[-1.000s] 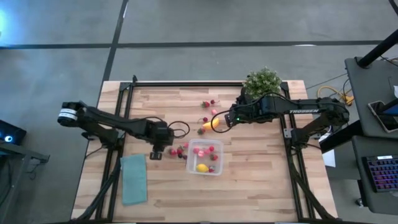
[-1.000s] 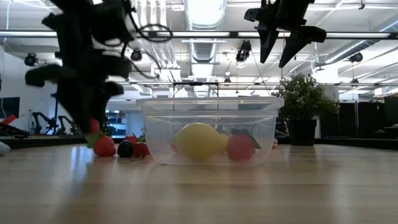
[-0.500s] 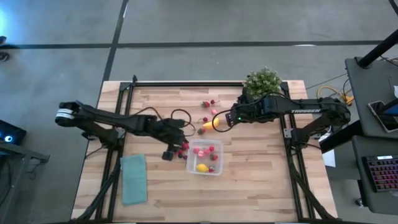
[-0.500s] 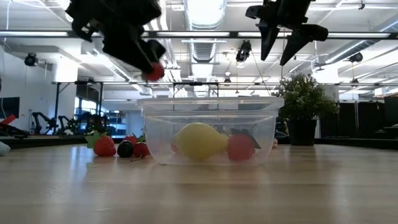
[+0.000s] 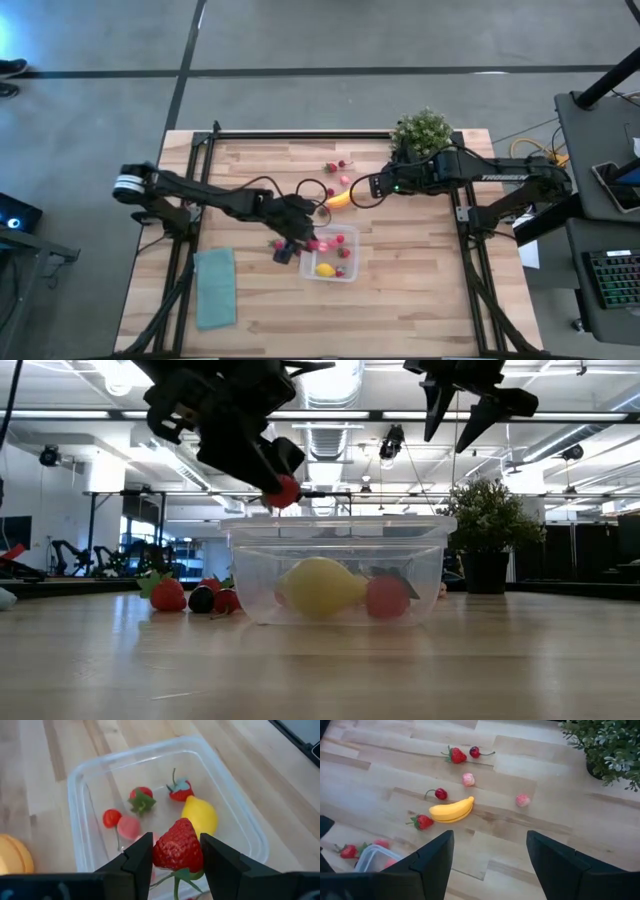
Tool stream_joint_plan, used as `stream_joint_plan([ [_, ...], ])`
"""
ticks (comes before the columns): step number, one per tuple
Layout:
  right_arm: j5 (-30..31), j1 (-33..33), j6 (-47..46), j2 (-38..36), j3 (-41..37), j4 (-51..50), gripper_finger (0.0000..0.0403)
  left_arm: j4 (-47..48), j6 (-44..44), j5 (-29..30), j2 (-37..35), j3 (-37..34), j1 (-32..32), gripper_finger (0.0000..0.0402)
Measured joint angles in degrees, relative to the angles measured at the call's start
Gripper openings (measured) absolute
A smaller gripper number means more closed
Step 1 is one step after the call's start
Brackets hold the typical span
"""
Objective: Pick and placing Produce into tupperware
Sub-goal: Put the red strawberry into the transparent container, then put the pink peach into the transparent container
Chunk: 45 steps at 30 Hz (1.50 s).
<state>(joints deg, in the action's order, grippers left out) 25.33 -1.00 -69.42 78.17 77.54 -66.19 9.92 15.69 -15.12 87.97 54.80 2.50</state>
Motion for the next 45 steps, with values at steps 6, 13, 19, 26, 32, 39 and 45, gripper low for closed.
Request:
stream_joint_plan([
  [6, 0.21, -0.58, 1.79, 0.02, 0.00, 0.00, 0.0246, -4.11, -0.39, -4.30, 4.65, -0.06, -0.62, 0.0130],
  [13, -0.28, -0.63, 2.35, 0.07, 0.00, -1.97, 0.0256, -9.28, -5.16, -7.93, 8.84, 1.58, -1.34, 0.0144],
  [19, -2.11, -1.24, 0.69, 1.22, 0.00, -4.07, 0.0280, -8.83, -9.07, -6.78, 8.43, 1.08, -2.21, 0.0222],
  [26, -4.61, -4.04, 0.17, 4.73, -0.10, -4.03, 0.0310, -4.51, -8.86, -3.25, 4.97, 1.08, -3.45, 0.0300],
  [32, -10.80, -10.38, 4.24, 10.02, -2.43, -2.52, 0.0307, 5.97, -9.04, -1.23, -3.85, 1.03, -4.92, 0.0307],
  [39, -15.35, -17.33, 11.09, 17.63, -4.72, 3.47, 0.0294, 13.03, -9.82, 3.96, -15.42, -1.08, -5.34, 0.0301],
  [45, -17.80, -21.06, 13.59, 23.68, -4.83, 7.33, 0.0284, 15.97, -13.84, 8.35, -23.17, -3.41, -5.46, 0.0301],
])
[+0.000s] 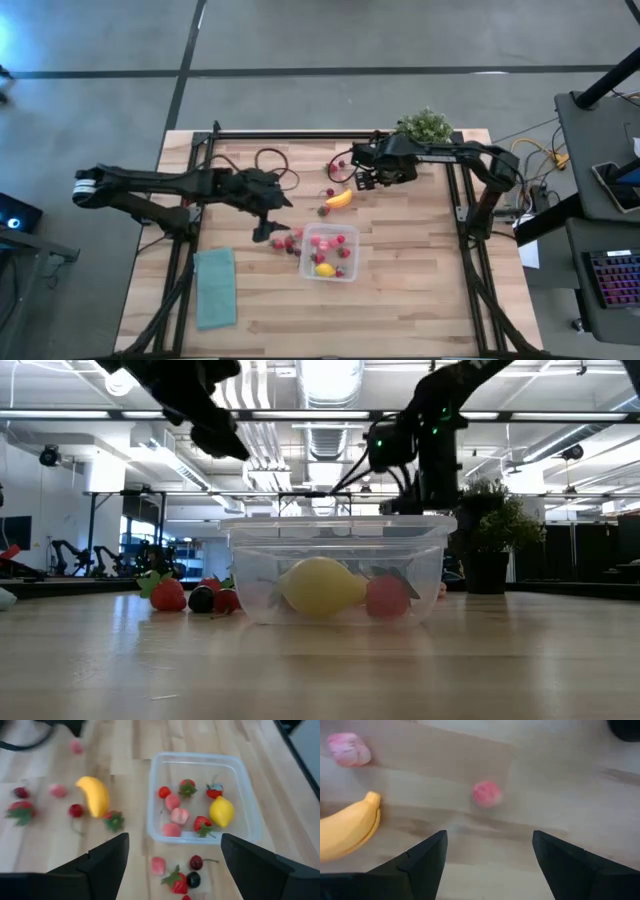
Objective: Pick and placing Produce into tupperware
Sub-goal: Put the pink peach into the transparent container
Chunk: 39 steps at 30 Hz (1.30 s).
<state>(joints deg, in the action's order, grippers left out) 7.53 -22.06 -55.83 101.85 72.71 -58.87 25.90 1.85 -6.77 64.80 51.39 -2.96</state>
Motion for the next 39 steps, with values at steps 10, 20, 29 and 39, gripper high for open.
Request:
stream_joint_plan([
  [10, -0.64, -1.96, 1.95, 5.06, -0.02, 3.04, 0.0260, 1.09, -3.21, 3.00, -9.72, -6.02, 0.02, 0.0301],
  [20, -0.38, -3.40, 2.02, 5.02, -1.06, 5.45, 0.0236, 1.08, -3.54, 4.18, -11.60, -7.26, -0.05, 0.0301],
  [29, -0.43, -3.48, 2.36, 5.08, -2.58, 9.47, 0.0233, 1.17, -3.59, 4.31, -11.23, -7.82, -0.05, 0.0301],
  [39, 0.02, -3.96, 2.03, 5.08, -4.84, 10.47, 0.0233, 1.11, -3.65, 5.86, -10.83, -7.82, -0.05, 0.0301],
])
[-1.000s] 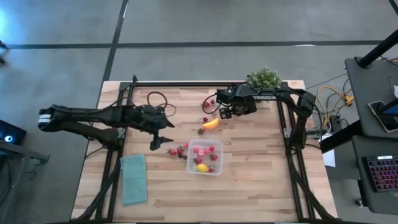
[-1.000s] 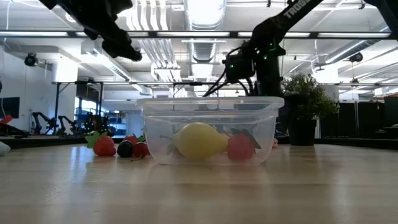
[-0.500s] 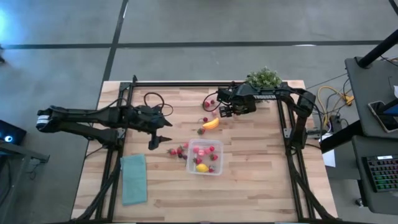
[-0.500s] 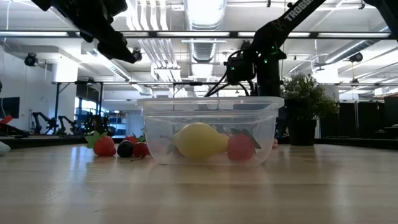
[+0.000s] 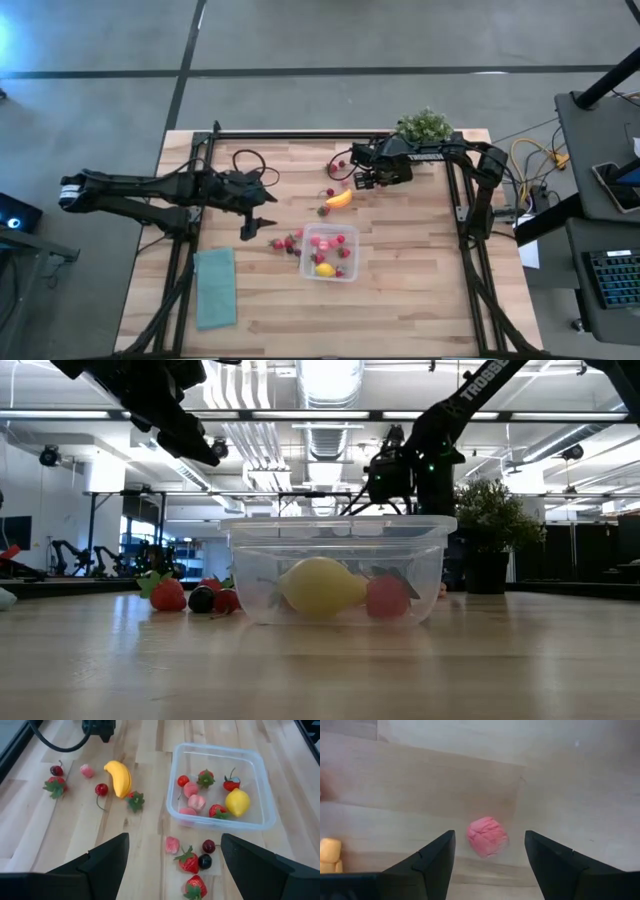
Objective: Pick and placing Produce into tupperware
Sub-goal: Put the pink peach into the transparent container
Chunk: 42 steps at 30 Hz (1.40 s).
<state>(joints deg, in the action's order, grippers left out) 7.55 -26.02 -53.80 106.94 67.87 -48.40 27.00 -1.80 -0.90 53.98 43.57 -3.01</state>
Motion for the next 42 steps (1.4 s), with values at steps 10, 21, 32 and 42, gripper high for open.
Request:
stream_joint_plan([
  [10, -0.09, -0.57, 0.37, 0.00, -1.41, 1.25, 0.0206, 0.00, 0.02, 1.31, 0.11, -0.02, 0.00, 0.0301],
  [21, -0.04, -0.63, 1.97, 0.00, -1.57, 3.12, 0.0142, -0.11, 0.02, 1.44, 0.11, -0.04, 0.00, 0.0301],
  [32, -1.60, -0.21, 1.92, -0.66, -1.57, 3.02, 0.0098, -0.13, 0.04, 2.18, 0.11, -0.07, 0.00, 0.0301],
  [42, -3.33, 8.76, 2.68, -9.55, 2.79, 2.18, 0.0096, -0.11, 0.04, 2.34, 0.11, -0.09, 0.00, 0.0301],
])
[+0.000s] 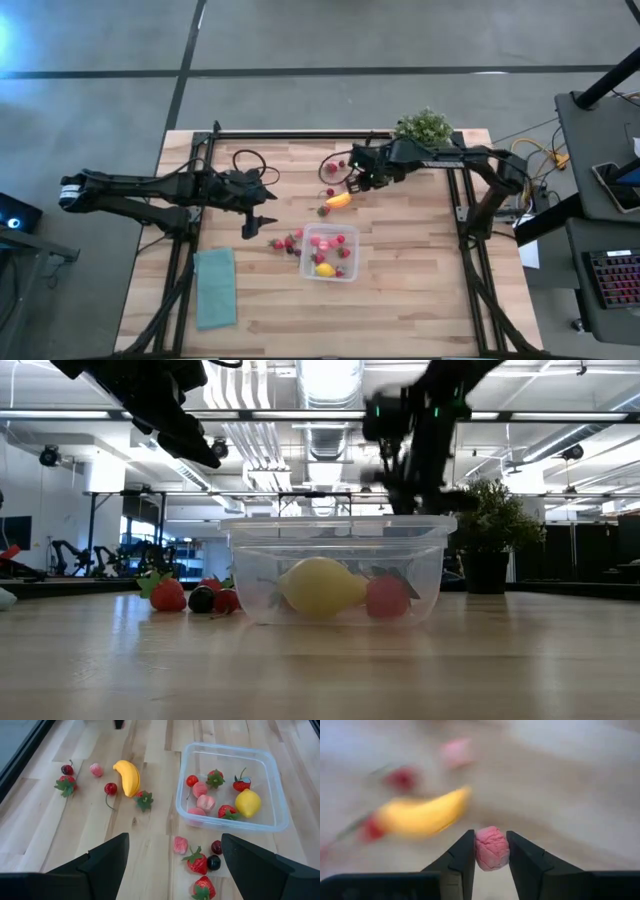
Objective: Pick and placing Produce into tupperware
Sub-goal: Put the pink peach into the transparent container, then put the red strawberry into the transparent container
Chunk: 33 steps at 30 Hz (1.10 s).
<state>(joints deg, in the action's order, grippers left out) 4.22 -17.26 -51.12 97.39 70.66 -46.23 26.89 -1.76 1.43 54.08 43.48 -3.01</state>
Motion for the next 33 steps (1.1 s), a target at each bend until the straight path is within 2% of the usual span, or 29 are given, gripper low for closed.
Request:
stream_joint_plan([
  [5, -6.57, 10.77, 2.57, -2.17, 4.63, 0.42, 0.0096, 0.00, 0.00, -0.02, 0.00, 0.00, 0.00, 0.0301],
  [10, -5.13, 20.96, -1.07, -0.06, 8.16, 0.48, 0.0096, 0.02, 0.13, -0.04, -0.07, 0.00, 0.00, 0.0301],
  [16, -4.13, 26.91, -6.07, 4.89, 10.43, 0.74, 0.0116, -0.06, 0.59, -0.09, -0.11, 0.00, 0.00, 0.0301],
  [21, -3.97, 27.51, -7.17, 9.20, 12.92, -0.24, 0.0164, -0.09, 0.55, -0.22, -0.11, -0.09, 0.00, 0.0301],
  [24, -1.60, 27.04, -6.92, 9.59, 14.41, -0.30, 0.0197, 0.48, 0.54, -0.22, -0.11, -0.27, 0.00, 0.0301],
  [28, 2.84, 25.52, -4.64, 8.10, 16.01, -1.92, 0.0230, 4.03, 0.57, -0.71, -0.13, -1.80, 0.00, 0.0301],
  [33, 6.71, 21.41, 1.94, 4.49, 17.19, -5.17, 0.0253, 5.57, 0.48, -6.02, -0.11, -5.70, 0.18, 0.0301],
])
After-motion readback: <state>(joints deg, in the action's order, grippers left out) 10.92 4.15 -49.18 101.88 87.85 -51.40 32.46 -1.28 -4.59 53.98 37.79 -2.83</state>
